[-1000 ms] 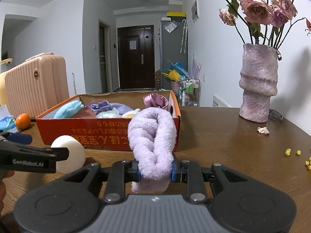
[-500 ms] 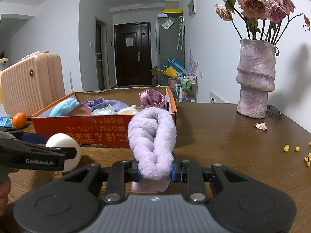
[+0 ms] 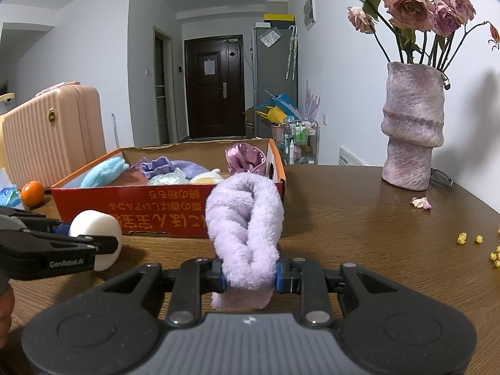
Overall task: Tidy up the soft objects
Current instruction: 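Carry the towel roll and cylinder sponge over the cardboard box with both tools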
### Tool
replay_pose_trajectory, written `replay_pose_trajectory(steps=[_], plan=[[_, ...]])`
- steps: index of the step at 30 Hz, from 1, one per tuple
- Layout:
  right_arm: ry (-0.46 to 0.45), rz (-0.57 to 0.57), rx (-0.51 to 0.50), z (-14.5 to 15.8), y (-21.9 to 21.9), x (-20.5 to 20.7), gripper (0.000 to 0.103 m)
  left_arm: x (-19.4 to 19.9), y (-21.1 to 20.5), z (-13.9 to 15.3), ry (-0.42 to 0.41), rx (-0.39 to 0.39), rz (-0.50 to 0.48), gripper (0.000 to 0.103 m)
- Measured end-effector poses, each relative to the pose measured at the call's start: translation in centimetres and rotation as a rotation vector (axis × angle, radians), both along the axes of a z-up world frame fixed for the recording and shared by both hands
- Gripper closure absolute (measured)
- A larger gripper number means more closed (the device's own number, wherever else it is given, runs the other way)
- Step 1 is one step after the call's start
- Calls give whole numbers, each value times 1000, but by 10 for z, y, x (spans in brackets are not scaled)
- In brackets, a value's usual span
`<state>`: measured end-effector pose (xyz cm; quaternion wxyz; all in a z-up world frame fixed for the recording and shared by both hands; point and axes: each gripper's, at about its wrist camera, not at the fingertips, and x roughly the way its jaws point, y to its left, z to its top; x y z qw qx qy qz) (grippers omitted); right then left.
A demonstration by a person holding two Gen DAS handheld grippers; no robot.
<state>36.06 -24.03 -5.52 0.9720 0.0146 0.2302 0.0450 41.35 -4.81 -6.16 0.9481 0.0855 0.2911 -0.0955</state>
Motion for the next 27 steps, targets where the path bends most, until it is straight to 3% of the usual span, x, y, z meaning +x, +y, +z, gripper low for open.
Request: replay_pose_trajectory(steps=[14, 27], plan=[[-49, 8, 24, 7, 6, -2, 77, -20, -3, 15, -138, 10, 36, 73], [-128, 31, 59, 17, 34, 8, 77, -28, 15, 43, -238, -90, 156, 73]])
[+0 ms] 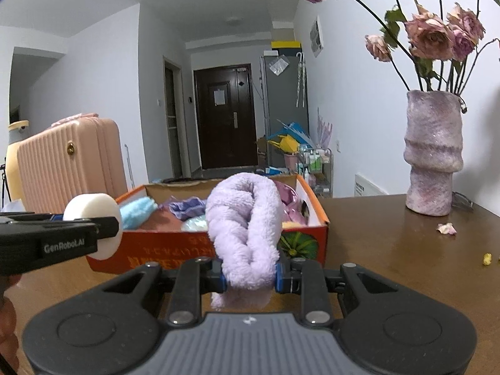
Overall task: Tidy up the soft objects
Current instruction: 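Carry the towel roll and cylinder sponge over the cardboard box with both tools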
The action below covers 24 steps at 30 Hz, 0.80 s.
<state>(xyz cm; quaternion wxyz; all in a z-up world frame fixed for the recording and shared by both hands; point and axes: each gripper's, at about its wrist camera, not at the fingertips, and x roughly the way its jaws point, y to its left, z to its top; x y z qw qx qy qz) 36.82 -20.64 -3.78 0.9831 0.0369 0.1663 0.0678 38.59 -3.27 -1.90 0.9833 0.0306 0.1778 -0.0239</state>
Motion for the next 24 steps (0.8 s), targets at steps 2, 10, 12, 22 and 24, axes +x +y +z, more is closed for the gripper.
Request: replay_pose_trajectory(steps=[2, 10, 12, 22, 24], plan=[[-15, 1, 6, 2, 4, 4, 77, 1, 2, 4, -12, -12, 14, 73], [-56, 2, 29, 7, 15, 21, 78, 13, 6, 14, -36, -60, 66, 73], [-62, 0, 31, 7, 17, 26, 77, 17, 7, 16, -39, -76, 79, 73], [-81, -25, 33, 8, 21, 55, 77, 48, 11, 25, -50, -150, 141, 73], [-80, -29, 31, 8, 22, 61, 77, 54, 11, 25, -55, -157, 150, 73]])
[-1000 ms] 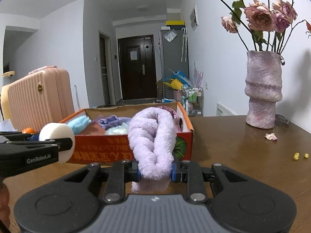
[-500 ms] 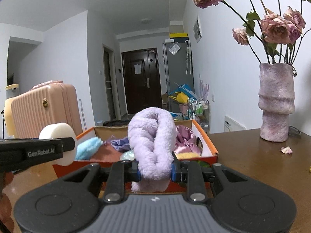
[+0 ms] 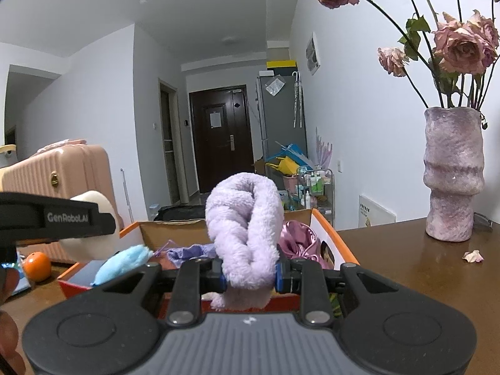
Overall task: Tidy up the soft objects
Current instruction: 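Carry the towel roll and cylinder sponge over the cardboard box with both tools, then open both tools to drop the towel roll and sponge into the box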
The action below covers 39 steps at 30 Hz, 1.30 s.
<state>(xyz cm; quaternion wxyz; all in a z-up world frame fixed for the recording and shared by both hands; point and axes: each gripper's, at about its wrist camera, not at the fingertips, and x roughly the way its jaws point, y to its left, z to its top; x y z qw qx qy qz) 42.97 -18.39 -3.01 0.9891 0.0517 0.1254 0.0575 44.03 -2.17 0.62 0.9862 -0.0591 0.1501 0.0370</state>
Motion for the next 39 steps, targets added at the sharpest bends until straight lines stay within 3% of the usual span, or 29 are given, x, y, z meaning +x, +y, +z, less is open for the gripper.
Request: replay_pose_trajectory(steps=[33, 35, 37, 39], plan=[[30, 11, -68, -9, 10, 82, 75, 72, -12, -12, 6, 56, 4, 72], [37, 8, -71, -9, 9, 83, 69, 71, -11, -12, 14, 47, 2, 64], [37, 4, -77, -9, 9, 83, 63, 69, -11, -12, 15, 42, 4, 37], [38, -3, -73, -9, 8, 83, 49, 66, -8, -11, 4, 34, 21, 25]])
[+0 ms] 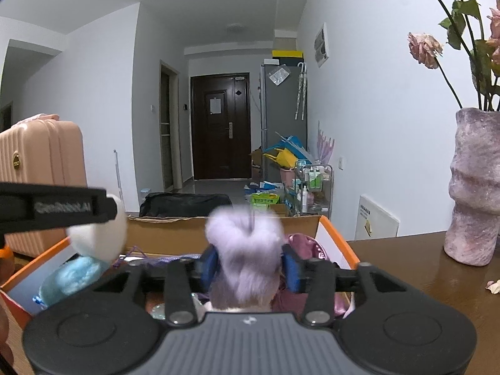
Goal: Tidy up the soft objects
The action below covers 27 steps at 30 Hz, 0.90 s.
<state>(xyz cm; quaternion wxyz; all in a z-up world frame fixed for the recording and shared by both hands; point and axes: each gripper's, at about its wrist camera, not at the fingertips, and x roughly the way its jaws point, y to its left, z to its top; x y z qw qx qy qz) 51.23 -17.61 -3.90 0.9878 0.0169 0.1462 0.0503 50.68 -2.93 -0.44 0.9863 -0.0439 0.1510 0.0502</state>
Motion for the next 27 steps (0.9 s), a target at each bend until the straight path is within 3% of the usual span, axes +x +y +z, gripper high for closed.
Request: replay_pose_trajectory(steps=[2, 3, 5, 18, 27], plan=[[-3, -10, 15, 0, -3, -1, 19, -3, 3, 2, -14, -6, 14, 10], [-11, -17, 24, 1, -5, -2, 13, -4, 5, 2, -19, -9, 22, 1], [-33, -33, 31, 2, -8, -5, 1, -7, 7, 3, -38, -12, 53, 0], [-34, -32, 21, 2, -17, -18, 0, -21, 18, 2, -25, 18, 47, 0], [-49, -20, 10, 3, -27, -53, 0, -51, 31, 0, -1, 43, 38, 0]])
